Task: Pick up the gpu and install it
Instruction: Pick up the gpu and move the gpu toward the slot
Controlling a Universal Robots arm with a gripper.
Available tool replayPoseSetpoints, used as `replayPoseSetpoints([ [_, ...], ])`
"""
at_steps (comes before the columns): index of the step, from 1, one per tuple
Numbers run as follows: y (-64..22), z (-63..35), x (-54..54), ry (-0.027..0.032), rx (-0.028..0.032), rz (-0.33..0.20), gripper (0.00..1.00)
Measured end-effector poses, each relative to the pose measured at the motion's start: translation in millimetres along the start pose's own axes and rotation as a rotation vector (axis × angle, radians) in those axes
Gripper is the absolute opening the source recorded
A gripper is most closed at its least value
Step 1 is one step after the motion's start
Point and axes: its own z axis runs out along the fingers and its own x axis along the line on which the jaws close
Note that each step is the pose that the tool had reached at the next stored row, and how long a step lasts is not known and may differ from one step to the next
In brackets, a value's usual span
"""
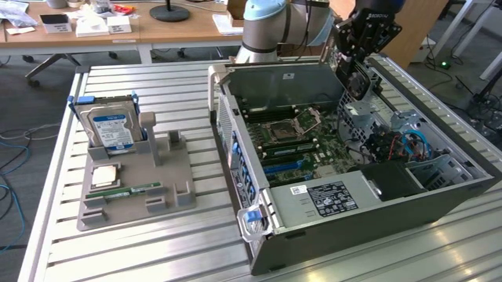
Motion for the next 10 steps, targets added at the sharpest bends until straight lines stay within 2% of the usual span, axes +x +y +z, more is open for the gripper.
replayPoseSetpoints([
  [7,-8.4,-0.2,-0.6,0.0000,-0.0001,0.000,0.26],
  [10,-8.7,-0.2,-1.7,0.0000,-0.0001,0.000,0.26],
])
